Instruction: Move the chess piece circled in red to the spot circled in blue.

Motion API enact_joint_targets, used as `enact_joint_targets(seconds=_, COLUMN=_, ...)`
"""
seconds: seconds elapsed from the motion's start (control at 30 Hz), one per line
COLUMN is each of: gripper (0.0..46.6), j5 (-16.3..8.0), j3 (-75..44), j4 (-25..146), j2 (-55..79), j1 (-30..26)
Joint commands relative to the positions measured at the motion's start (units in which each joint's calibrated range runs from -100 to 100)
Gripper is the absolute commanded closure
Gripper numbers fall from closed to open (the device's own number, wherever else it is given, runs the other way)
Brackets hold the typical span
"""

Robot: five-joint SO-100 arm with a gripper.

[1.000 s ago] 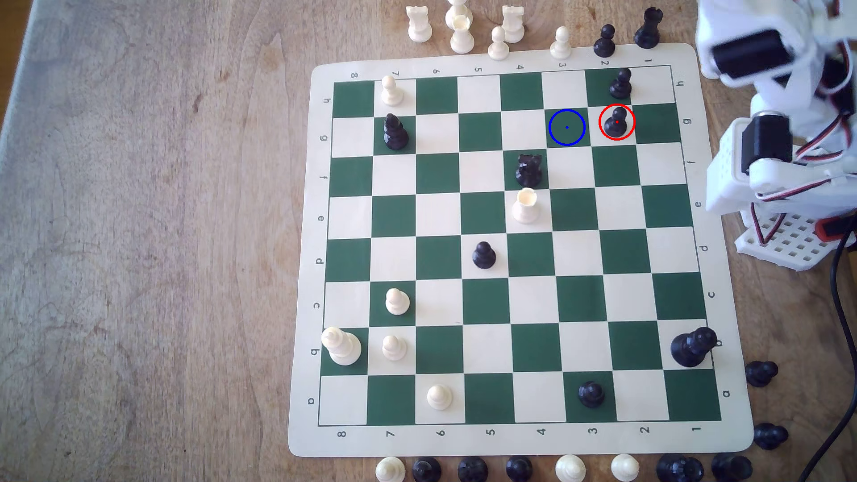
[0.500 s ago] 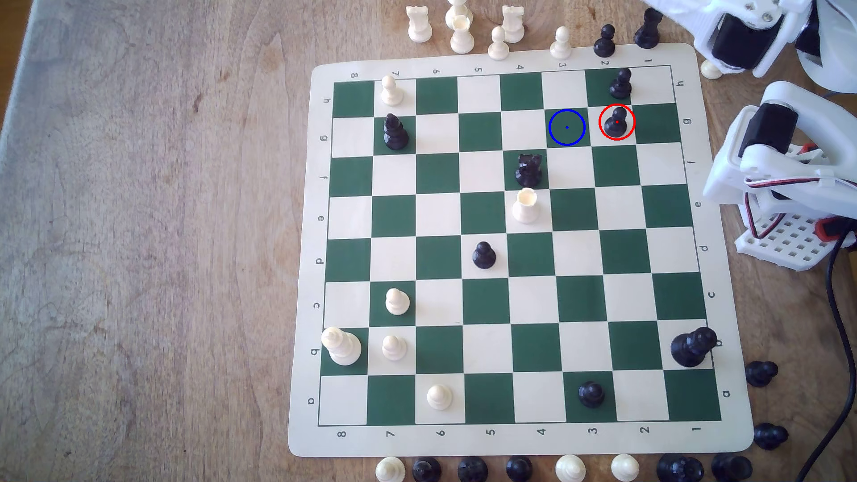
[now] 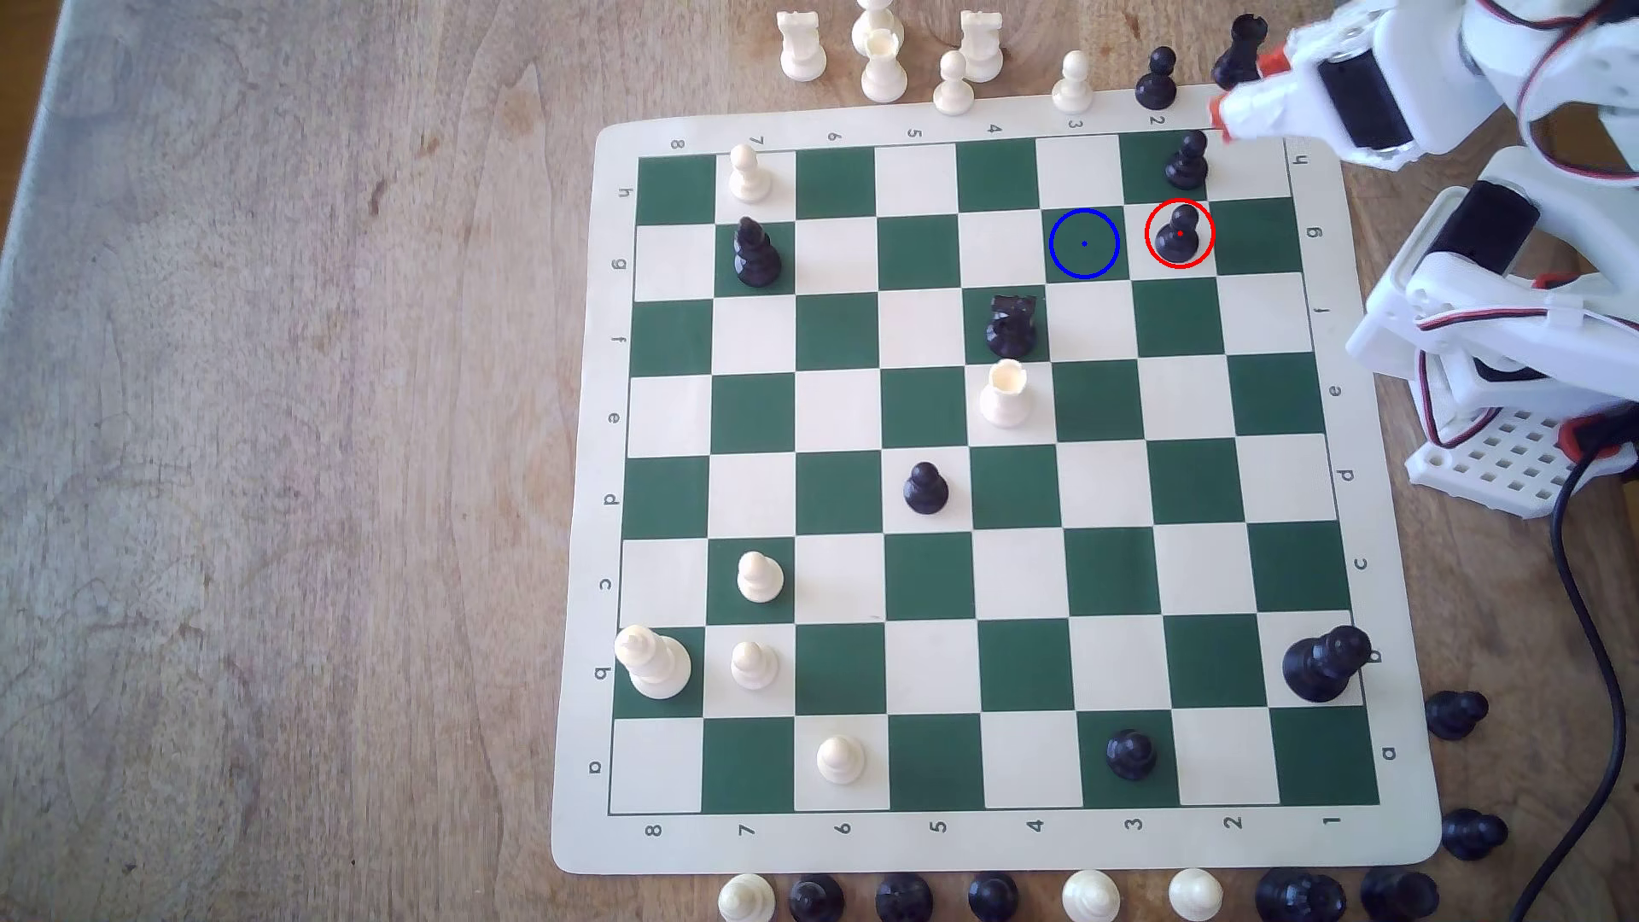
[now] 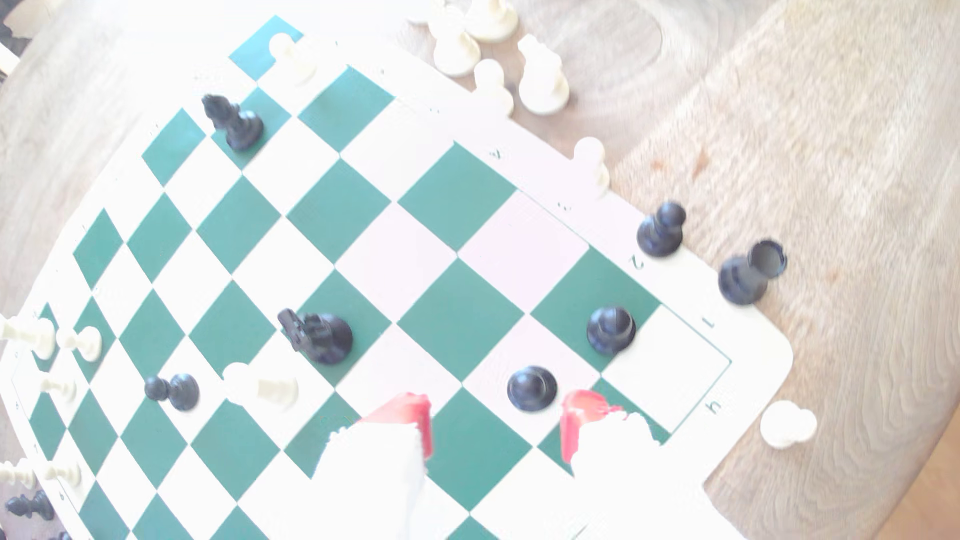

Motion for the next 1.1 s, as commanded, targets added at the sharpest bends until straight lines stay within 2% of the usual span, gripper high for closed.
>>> enact_joint_targets(seconds=0.0, gripper=30.0, j5=-0.20, j3=-3.98, j4=1.35, j2=5.83, j1=-0.11)
enact_joint_targets(seconds=0.23, gripper=29.8, j5=-0.44, j3=-4.34, j4=0.36, j2=13.81, j1=0.05)
enact_joint_targets(seconds=0.5, gripper=30.6, j5=-1.95, j3=-1.35, j4=-4.88, j2=18.98, j1=-2.84)
enact_joint_targets(seconds=0.77, gripper=33.0, j5=-1.27, j3=5.72, j4=-13.15, j2=23.23, j1=-2.06)
enact_joint_targets(seconds=1.07, gripper=36.9, j5=-0.73, j3=6.18, j4=-14.46, j2=27.39, j1=-3.31)
